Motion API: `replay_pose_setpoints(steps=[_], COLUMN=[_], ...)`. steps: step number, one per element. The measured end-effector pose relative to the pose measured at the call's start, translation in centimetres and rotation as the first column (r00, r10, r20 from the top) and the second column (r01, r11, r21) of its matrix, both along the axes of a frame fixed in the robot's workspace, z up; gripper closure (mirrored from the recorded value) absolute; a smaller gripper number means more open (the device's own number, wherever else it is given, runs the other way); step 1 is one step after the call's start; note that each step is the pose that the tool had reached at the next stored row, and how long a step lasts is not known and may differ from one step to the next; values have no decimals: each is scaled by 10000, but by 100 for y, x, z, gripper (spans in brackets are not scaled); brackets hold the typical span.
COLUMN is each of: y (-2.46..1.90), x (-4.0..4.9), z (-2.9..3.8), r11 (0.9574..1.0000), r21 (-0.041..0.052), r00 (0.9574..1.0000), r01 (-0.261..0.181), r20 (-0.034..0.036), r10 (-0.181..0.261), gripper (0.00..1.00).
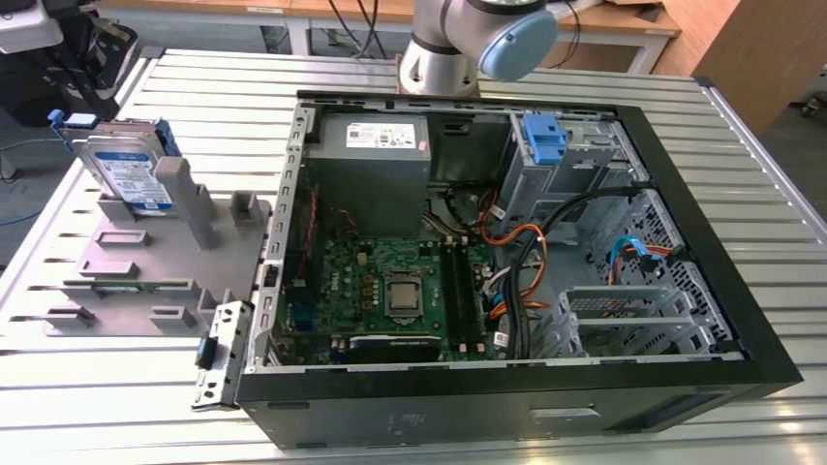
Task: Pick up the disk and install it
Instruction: 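Reach for the disk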
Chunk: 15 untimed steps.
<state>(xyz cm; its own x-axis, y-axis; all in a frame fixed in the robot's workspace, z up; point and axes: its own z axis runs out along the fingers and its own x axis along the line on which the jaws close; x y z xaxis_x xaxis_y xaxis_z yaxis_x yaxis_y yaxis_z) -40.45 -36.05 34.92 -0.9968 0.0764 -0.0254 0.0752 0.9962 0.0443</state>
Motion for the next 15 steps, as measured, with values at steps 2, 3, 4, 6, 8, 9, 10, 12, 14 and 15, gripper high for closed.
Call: replay_pose_setpoints(steps=[2,3,4,6,8,9,10,12,14,15], y=[8,13,18,29,40,45,51,63,74,78], x=[-22,-33,-45,-68,-90,-100,-111,-132,-148,-152], z=[-15,-22,-28,-41,-55,-62,-69,-82,-93,-96], r11=[10000,10000,10000,10000,10000,10000,10000,10000,10000,10000], r21=[0,0,0,0,0,0,0,0,0,-1], r00=[10000,10000,10000,10000,10000,10000,10000,10000,10000,10000], r01=[0,0,1,0,0,1,1,1,1,2], r20=[0,1,0,1,1,0,0,-1,0,-1], r10=[0,0,-1,0,0,-1,-1,-1,-1,-2], gripper=[89,89,89,89,89,89,89,89,89,89])
